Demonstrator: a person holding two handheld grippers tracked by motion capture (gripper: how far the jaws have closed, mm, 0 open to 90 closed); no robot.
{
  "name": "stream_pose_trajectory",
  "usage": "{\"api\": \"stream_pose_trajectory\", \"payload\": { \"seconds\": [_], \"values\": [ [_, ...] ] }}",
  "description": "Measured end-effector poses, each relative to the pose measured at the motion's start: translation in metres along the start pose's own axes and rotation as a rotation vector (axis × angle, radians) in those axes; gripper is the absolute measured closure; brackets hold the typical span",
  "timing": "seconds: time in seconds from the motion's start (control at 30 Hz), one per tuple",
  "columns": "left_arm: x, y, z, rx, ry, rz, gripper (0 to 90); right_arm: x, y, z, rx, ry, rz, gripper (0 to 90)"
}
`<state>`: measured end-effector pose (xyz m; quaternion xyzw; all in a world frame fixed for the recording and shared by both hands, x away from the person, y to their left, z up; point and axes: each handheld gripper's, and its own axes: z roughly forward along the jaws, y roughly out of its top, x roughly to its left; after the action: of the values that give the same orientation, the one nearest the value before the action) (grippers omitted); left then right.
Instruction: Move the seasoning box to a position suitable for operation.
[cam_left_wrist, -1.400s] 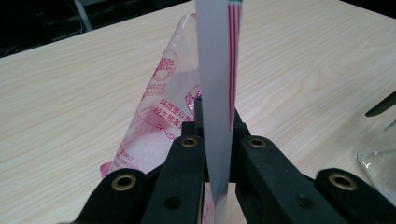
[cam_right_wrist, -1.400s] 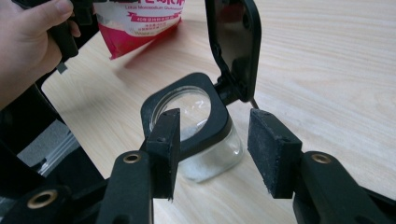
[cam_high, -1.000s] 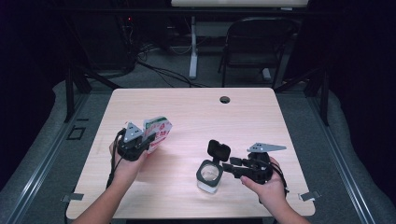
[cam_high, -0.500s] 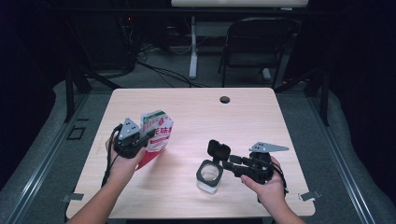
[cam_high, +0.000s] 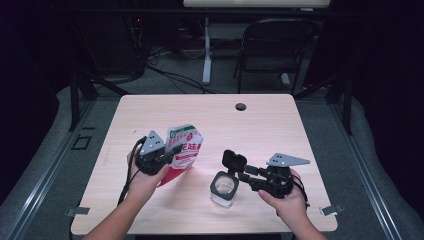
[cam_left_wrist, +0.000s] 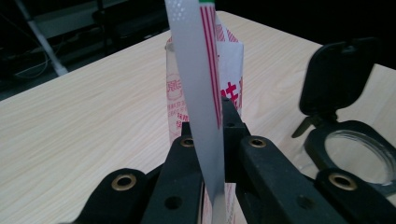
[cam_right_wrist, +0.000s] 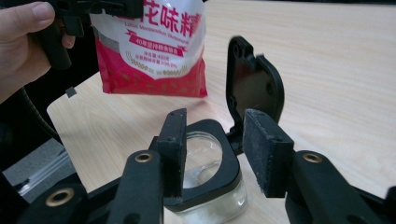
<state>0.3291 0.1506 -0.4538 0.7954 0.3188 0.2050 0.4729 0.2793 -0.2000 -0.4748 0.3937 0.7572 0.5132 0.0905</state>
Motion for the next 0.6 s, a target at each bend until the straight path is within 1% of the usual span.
{"api": "stream_pose_trajectory", "payload": {
  "seconds": [0.03, 0.1, 0.17, 0.2, 0.3, 0.33, 0.4, 0.47, 0.53, 0.6],
  "values": [
    [-0.002, 0.000, 0.000, -0.002, -0.006, 0.002, 90.0, 0.001, 0.001, -0.001, -0.002, -0.003, -0.018, 61.8],
    [-0.007, 0.001, 0.001, -0.002, -0.020, 0.012, 90.0, 0.003, 0.003, 0.000, 0.015, 0.023, -0.033, 63.4],
    [-0.009, 0.001, 0.001, 0.008, -0.033, 0.020, 90.0, 0.004, 0.005, 0.000, 0.019, 0.015, -0.067, 64.2],
    [-0.011, 0.001, 0.001, 0.011, -0.039, 0.025, 90.0, 0.005, 0.005, 0.000, 0.018, 0.008, -0.073, 64.6],
    [-0.016, -0.001, 0.004, 0.017, -0.057, 0.060, 90.0, 0.006, 0.006, 0.002, 0.012, 0.010, -0.072, 64.2],
    [-0.017, -0.002, 0.005, 0.018, -0.069, 0.064, 90.0, 0.006, 0.006, 0.003, 0.011, 0.009, -0.075, 63.6],
    [-0.020, -0.006, 0.007, 0.031, -0.090, 0.069, 90.0, 0.007, 0.007, 0.004, 0.018, 0.012, -0.073, 62.3],
    [-0.023, -0.009, 0.009, 0.019, -0.114, 0.062, 90.0, 0.008, 0.008, 0.005, 0.031, 0.013, -0.077, 62.4],
    [-0.026, -0.011, 0.009, 0.014, -0.128, 0.061, 90.0, 0.009, 0.010, 0.006, 0.045, 0.034, -0.065, 62.7],
    [-0.029, -0.014, 0.009, 0.011, -0.154, 0.057, 90.0, 0.010, 0.011, 0.007, 0.048, 0.043, -0.073, 63.4]
  ]
}}
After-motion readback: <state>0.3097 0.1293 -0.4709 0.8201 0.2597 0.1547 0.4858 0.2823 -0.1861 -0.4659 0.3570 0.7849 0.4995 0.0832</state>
